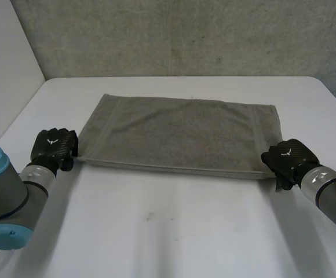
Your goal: Fold the towel.
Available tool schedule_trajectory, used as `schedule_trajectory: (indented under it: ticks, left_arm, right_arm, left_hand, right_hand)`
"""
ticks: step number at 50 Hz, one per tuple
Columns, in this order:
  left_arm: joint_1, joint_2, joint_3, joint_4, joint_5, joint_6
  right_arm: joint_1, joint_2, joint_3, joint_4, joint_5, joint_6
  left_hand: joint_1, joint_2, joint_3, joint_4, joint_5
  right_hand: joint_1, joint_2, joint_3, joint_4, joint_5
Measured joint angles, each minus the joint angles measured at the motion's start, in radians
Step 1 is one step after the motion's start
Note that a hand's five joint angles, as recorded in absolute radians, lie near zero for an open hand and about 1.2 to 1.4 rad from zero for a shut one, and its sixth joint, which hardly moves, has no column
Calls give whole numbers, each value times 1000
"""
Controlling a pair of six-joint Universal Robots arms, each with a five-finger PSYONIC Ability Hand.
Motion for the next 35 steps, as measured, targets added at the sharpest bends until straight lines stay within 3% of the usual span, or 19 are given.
schedule_trajectory:
  ticks: [3,11,15,19,21,27,35]
  left_arm:
    - [-1,-9,0,12,0,-1]
    - [-1,-6,4,17,1,-2]
    - [0,-2,5,16,1,-3]
    - [0,-1,4,15,2,-3]
    - [0,0,3,14,2,-3]
    - [0,0,1,15,5,-3]
    - [0,-13,3,17,7,-2]
  right_arm:
    - [-7,17,1,-7,9,19]
    - [-24,49,-26,2,35,130]
    - [-40,54,-43,27,50,172]
    - [-61,52,-56,57,55,186]
    - [-68,49,-58,65,53,185]
    - [-79,33,-57,74,41,173]
    - [-72,24,-46,64,37,158]
  left_hand:
    - [44,59,58,59,49]
    - [68,91,92,92,80]
    - [69,94,94,94,82]
    - [70,95,94,95,84]
    - [71,95,95,95,84]
    - [59,56,65,65,72]
    - [-385,-386,-382,-383,-382]
  right_hand:
    - [-386,-373,-383,-378,-386]
    - [-456,-430,-461,-467,-483]
    - [-399,-395,-421,-412,-398]
    - [111,132,93,84,89]
    - [180,214,184,186,186]
    - [180,215,192,195,192]
    - [180,215,192,195,199]
